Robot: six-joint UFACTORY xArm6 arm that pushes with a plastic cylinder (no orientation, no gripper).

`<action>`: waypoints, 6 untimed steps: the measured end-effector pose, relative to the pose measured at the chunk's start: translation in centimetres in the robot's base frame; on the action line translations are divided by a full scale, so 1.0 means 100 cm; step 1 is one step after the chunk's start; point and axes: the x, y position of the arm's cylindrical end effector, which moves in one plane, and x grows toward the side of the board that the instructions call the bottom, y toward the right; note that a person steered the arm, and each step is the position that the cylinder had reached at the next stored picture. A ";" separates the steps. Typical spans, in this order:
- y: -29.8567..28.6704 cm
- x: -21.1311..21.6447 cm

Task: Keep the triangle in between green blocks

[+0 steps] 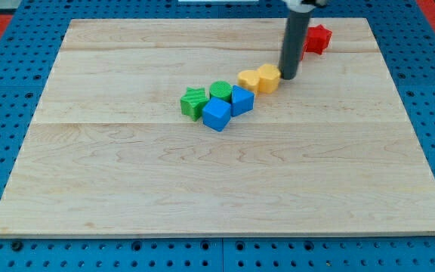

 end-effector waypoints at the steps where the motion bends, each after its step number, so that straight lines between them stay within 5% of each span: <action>1: -0.005 0.040; 3: -0.071 0.063; 6: -0.100 0.030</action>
